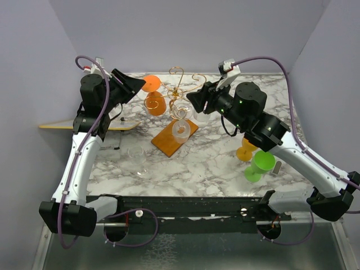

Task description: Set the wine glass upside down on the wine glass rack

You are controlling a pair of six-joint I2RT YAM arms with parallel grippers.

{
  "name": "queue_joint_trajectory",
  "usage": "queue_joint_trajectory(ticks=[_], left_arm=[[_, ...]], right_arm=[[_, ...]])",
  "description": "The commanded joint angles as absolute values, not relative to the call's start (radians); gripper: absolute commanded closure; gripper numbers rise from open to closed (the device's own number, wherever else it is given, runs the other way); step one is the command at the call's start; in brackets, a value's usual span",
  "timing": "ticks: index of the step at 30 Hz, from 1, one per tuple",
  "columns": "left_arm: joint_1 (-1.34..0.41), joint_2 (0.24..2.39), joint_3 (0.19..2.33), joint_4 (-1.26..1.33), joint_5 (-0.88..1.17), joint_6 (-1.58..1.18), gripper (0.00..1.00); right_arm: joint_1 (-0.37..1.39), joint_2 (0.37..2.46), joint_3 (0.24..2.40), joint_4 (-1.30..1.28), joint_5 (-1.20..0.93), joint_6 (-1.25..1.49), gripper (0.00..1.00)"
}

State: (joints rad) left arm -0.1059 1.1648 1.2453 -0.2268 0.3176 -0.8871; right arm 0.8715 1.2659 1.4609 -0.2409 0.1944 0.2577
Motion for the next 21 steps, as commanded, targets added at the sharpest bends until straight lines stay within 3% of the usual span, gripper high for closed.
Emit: queue_joint_trajectory(ticks=[1, 5, 10, 17, 21], left_arm=[[-0.1, 1.132, 1.276, -0.303, 0.277, -0.824, 0.48], [-0.1, 1.111, 1.318, -0.406, 0.224, -0.753, 0.31], [-0.1, 1.077, 1.399, -0.574, 0.15, -0.609, 0.21], [-0.101, 0.958, 1.382, -0.7, 0.17, -0.415, 0.16], [-0.102, 0.892, 1.349, -0.769, 0.207, -0.317, 0.18]], right_arm=[[0.876, 1.244, 1.463, -0.254, 0.168, 0.27, 0.5], [0.875, 1.236, 1.458, -0.267, 0.17, 0.268, 0.46], [0.875, 1.206, 1.427, -0.241, 0.173, 0.257, 0.41], [0.876, 1.165, 1.379, -0.234, 0.232, 0.25, 0.39], [0.875, 1.13, 1.354, -0.246, 0.261, 0.256, 0.39]])
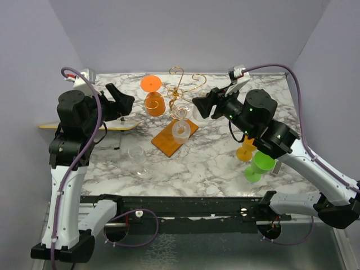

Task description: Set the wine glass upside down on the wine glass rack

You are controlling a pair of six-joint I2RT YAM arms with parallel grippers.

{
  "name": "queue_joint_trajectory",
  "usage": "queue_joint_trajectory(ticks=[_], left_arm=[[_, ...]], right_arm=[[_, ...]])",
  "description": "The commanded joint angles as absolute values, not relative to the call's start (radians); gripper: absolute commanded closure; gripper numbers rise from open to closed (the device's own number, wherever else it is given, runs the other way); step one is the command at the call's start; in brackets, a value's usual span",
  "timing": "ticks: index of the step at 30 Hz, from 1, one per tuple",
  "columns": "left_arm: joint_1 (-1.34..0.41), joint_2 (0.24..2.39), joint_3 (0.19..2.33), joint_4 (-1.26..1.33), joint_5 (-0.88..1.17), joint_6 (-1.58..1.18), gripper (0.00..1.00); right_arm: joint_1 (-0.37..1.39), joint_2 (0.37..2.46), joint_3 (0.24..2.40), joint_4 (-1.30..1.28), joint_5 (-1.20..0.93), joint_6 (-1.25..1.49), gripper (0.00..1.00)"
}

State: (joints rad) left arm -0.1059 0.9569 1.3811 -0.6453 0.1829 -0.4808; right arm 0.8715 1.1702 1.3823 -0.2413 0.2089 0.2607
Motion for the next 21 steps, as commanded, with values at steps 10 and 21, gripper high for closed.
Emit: queue_joint_trajectory(ticks=[10, 21], left_arm=[[-0.284, 0.832, 1.3, -0.941, 0.307, -0.212, 0.24], [-0.336, 0.828, 1.142, -0.993, 0.225, -0.261, 0.44]], right_arm=[[0.876, 1.029, 1.247, -0.271, 0.388, 0.342, 0.38], [0.875, 1.0, 1.219, -0.321, 0.508, 0.371, 0.38]])
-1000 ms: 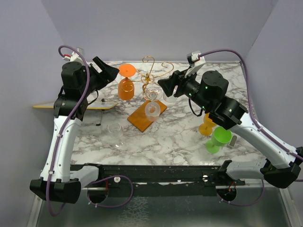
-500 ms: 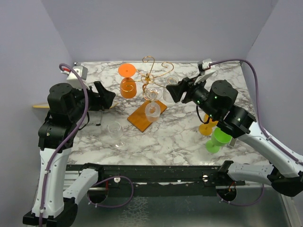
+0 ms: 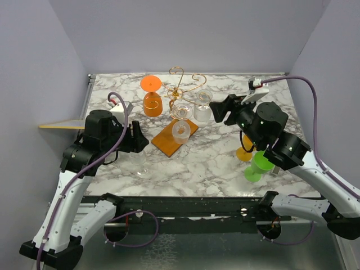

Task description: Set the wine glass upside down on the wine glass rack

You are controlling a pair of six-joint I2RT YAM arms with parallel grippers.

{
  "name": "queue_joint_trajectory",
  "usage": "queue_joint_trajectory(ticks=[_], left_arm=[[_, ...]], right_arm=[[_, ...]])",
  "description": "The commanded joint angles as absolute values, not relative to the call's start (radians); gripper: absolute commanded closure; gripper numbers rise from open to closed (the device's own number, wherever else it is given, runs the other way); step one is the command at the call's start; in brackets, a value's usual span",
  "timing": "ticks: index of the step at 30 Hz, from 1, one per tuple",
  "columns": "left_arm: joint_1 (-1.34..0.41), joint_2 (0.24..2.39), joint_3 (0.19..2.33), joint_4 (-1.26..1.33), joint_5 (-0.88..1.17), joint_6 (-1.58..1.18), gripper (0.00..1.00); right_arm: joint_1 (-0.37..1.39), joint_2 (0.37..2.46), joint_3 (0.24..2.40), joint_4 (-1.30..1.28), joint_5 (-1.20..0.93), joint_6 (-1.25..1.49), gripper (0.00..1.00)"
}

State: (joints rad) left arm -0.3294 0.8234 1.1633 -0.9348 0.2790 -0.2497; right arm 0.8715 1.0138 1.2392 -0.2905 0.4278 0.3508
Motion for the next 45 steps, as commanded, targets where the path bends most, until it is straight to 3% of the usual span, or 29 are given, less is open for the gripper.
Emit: queue_joint_trajectory(ticks=[1, 5, 18, 23, 30, 34, 36, 45], left_arm=[[-0.337, 0.837, 1.133, -1.004, 0.216, -0.267, 0.47], [-0.337, 0.89, 1.105, -1.059, 0.206, -0.281, 0.61], [-0.337, 0.944, 1.023, -1.016, 0.191, -0.292, 0.59], [-0.342, 0.977, 1.006, -0.977, 0.213, -0.284, 0.7], [-0.367, 1.007, 0.995, -0.97, 0.199, -0.287, 0.73], [-0.376, 1.014, 0.996, -0.964, 0.205, -0.282, 0.92], [-0.377, 1.006, 1.007, -0.95, 0.249, -0.278, 1.0], [-0.379, 0.918, 1.073, -0.9, 0.588, -0.234, 1.0]], right_arm=[[0.876, 1.001, 1.216, -0.321, 0.514, 0.372, 0.38], [0.875, 1.016, 1.21, -0.321, 0.535, 0.362, 0.38], [0.876, 1.037, 1.18, -0.284, 0.517, 0.339, 0.37], [0.876, 1.016, 1.166, -0.285, 0.523, 0.336, 0.37], [0.876, 0.985, 1.146, -0.281, 0.541, 0.329, 0.37], [0.875, 0.982, 1.144, -0.285, 0.542, 0.328, 0.37], [0.875, 0.98, 1.146, -0.288, 0.539, 0.33, 0.37], [0.875, 0.93, 1.138, -0.307, 0.535, 0.364, 0.37]])
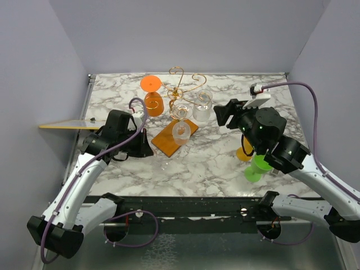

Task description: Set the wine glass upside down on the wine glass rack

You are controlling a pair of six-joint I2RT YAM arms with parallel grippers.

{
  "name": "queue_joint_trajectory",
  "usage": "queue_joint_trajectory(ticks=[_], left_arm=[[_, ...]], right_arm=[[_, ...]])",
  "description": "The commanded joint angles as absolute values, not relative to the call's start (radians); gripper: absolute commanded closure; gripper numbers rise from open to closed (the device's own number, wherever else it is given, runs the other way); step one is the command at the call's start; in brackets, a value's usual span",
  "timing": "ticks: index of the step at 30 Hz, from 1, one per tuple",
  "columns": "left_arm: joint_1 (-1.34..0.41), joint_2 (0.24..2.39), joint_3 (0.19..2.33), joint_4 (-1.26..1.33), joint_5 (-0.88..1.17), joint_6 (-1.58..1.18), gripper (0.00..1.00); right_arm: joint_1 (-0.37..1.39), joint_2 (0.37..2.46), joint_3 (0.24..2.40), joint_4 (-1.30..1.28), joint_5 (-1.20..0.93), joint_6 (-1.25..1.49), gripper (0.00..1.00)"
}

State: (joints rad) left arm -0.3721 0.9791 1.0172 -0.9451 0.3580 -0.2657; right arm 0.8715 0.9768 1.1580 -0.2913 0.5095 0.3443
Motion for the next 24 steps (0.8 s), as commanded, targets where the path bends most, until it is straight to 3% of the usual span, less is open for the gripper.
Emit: queue_joint_trajectory(ticks=[1, 4, 15, 24], left_arm=[[-0.381, 0.907, 1.068, -0.885, 0.644, -0.234, 1.0], [-0.39, 0.876, 1.054, -0.839, 0.799, -0.244, 1.0], [-0.419, 0.87, 1.151, -0.663, 1.038, -0.348, 1.0], [-0.419, 0.966, 1.328, -0.194, 1.076, -0.636, 1.0]], right_arm=[[0.875, 0.922, 1.134, -0.306, 0.536, 0.367, 0.37], [0.875, 0.897, 1.128, -0.303, 0.546, 0.377, 0.37], [0.874, 0.838, 1.111, -0.283, 0.566, 0.394, 0.37], [0.876, 0.707, 1.011, -0.058, 0.62, 0.395, 0.37]])
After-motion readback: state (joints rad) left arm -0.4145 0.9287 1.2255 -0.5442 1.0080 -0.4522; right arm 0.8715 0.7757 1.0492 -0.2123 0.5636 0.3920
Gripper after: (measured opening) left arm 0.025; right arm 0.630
